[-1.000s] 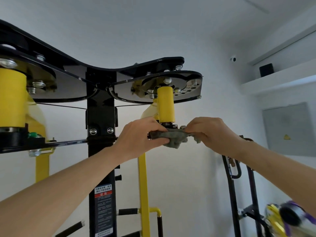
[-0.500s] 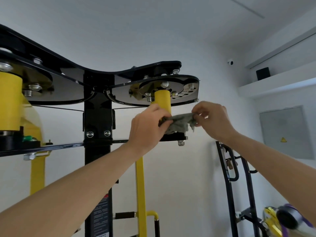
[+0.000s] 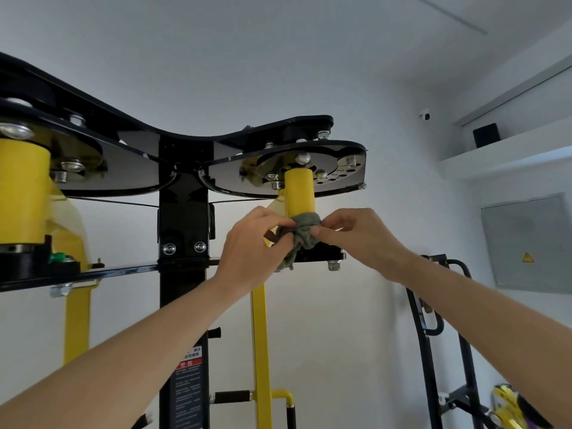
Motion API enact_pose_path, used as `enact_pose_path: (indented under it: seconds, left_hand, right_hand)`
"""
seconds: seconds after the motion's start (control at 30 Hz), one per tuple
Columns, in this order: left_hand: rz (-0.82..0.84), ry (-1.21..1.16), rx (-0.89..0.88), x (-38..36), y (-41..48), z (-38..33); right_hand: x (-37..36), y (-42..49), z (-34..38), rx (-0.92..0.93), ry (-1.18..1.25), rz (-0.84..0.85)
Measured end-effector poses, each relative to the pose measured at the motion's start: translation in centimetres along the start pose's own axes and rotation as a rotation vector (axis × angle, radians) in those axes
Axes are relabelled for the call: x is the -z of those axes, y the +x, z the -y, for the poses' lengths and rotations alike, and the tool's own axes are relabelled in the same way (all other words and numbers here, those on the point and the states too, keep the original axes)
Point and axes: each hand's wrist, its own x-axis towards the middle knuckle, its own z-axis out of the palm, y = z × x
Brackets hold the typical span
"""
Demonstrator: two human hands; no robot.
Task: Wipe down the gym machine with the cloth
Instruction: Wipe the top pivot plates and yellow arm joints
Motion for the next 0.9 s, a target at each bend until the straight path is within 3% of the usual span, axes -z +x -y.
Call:
enact_pose_path:
  seconds: [0.13, 0.27, 0.53, 0.7, 0.9]
  left_hand:
    - [-0.042, -0.005, 0.090, -0.6, -0.5, -0.9]
    - [-0.166, -0.002, 0.140, -1.2, 1.0, -0.7]
    - [-0.371, -0.106, 0.167, -1.8, 5.7, -1.4]
    - [-0.353, -0.122, 0.171, -1.6, 6.2, -0.9]
    - [-0.219, -0.154, 0.233, -0.9, 3.7, -0.3]
  right_hand:
    - [-1.5, 0.1, 0.8, 0.011, -0.043, -0.173]
    - [-2.2, 1.0, 1.4, 0.047, 0.061, -0.293]
    - [-2.1, 4.9, 3.1, 0.108, 0.258, -0.392]
    - [-2.1, 5.5, 2.4, 0.084, 0.291, -0.353]
    - [-1.8, 3.2, 1.4, 0.075, 0.186, -0.312]
